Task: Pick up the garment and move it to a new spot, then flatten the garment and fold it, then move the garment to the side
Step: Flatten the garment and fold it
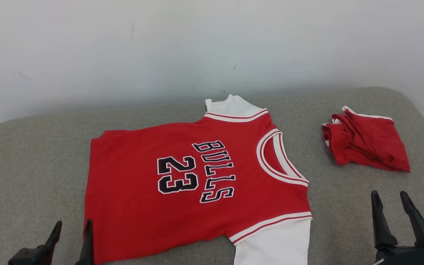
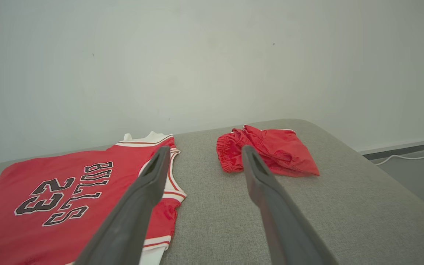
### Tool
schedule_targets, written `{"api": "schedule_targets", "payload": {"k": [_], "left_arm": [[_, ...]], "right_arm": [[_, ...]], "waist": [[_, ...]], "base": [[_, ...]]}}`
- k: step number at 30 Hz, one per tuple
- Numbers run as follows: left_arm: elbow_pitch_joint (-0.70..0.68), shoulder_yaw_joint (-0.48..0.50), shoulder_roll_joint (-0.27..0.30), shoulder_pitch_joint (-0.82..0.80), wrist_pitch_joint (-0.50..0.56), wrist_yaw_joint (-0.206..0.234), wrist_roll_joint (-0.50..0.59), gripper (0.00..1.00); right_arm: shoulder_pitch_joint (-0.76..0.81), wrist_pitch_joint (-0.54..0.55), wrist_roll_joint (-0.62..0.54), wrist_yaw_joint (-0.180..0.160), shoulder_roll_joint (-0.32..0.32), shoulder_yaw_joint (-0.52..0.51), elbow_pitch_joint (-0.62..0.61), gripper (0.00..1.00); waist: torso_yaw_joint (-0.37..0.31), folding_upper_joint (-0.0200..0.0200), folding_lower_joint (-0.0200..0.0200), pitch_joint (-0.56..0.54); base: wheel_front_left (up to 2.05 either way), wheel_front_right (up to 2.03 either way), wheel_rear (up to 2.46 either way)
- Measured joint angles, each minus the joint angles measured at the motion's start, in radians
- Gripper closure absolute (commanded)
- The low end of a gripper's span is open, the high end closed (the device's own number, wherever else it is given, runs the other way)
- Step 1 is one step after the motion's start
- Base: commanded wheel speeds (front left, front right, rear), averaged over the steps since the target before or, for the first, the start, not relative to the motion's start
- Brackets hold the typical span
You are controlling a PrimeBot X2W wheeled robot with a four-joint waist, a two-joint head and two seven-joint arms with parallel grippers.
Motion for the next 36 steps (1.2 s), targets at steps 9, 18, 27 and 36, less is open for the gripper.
{"api": "schedule_targets", "payload": {"k": [9, 18, 27, 36], "left_arm": [[-0.005, 0.010, -0.011, 0.000, 0.010, 0.000, 0.000, 0.00], [-0.007, 0.013, -0.025, 0.000, 0.014, 0.000, 0.000, 0.00], [-0.007, 0.010, -0.024, -0.001, 0.026, -0.001, 0.000, 0.00], [0.065, -0.026, -0.010, -0.006, 0.102, -0.047, -0.016, 0.00]], "right_arm": [[0.000, 0.011, 0.000, 0.000, 0.000, -0.005, 0.001, 0.00], [0.000, 0.020, 0.000, 0.000, 0.000, -0.010, 0.003, 0.00], [0.000, 0.043, 0.001, 0.000, 0.001, -0.001, 0.020, 0.00], [0.000, 0.141, 0.038, 0.026, 0.014, 0.074, 0.075, 0.00]], "waist": [[0.001, 0.0000, 0.0000, 0.000], [0.005, 0.0000, 0.0000, 0.000], [0.010, 0.0000, 0.0000, -0.002], [0.024, 0.0000, 0.0000, 0.016]], "base": [[0.00, 0.00, 0.00], [0.00, 0.00, 0.00], [0.00, 0.00, 0.00], [0.00, 0.00, 0.00]]}}
